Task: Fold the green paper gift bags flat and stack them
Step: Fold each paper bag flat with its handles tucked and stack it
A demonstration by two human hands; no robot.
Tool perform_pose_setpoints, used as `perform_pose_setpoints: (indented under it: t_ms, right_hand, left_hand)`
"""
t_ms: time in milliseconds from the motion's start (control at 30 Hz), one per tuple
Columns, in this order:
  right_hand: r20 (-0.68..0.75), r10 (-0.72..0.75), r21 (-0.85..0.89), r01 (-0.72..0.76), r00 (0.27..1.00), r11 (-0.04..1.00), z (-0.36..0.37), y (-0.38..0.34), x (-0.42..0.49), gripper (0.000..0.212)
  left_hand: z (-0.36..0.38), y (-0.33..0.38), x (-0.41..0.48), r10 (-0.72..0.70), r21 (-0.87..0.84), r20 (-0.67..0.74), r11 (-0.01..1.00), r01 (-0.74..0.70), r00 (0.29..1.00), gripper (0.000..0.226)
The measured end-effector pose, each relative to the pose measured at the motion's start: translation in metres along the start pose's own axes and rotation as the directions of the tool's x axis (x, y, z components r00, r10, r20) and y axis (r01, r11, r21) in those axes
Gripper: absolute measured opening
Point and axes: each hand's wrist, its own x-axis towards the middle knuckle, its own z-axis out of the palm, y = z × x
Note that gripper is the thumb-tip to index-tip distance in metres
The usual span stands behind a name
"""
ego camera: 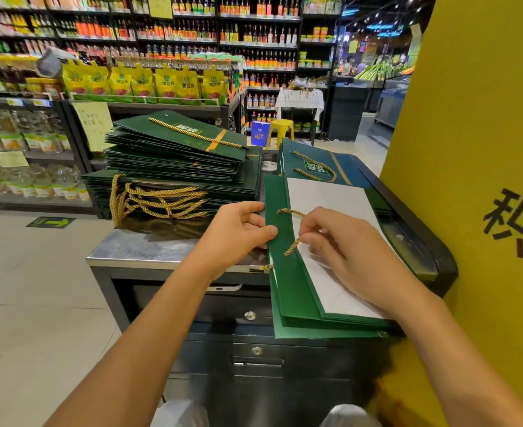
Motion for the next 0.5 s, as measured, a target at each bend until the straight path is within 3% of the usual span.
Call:
perform_pose_setpoints:
  t_ms: [167, 233, 367, 500]
  right_hand:
    - [0.125, 0.101, 0.089, -0.112, 0.987, 0.99, -0.008, -0.007, 0.004, 0.011]
    - [0.076, 0.155, 0.118, -0.163, 0.985, 0.98, -0.01, -0.007, 0.012, 0.018]
    - [0.001, 0.268, -0.206, -0.262, 0.963, 0.943, 0.002, 0.006, 0.048, 0.04]
    - [-0.043, 0.316, -0.338, -0.311, 0.948, 0.888, 0.016, 0.014, 0.07, 0.016]
  left_hand:
    - [-0.001, -0.003, 0.002, -0.006, 0.004, -0.004, 1.0, 0.006, 1.0, 0.045]
    - [-0.001, -0.003, 0.003, -0.006, -0.004, 0.004, 1.0, 0.006, 1.0, 0.044]
    - [0.0, -0.002, 0.002, -0.011, -0.019, -0.001, 1.0, 0.011, 1.0, 0.04]
    - [-0.002, -0.004, 0.001, 0.002, 0.016, -0.012, 1.0, -0.002, 1.0, 0.042]
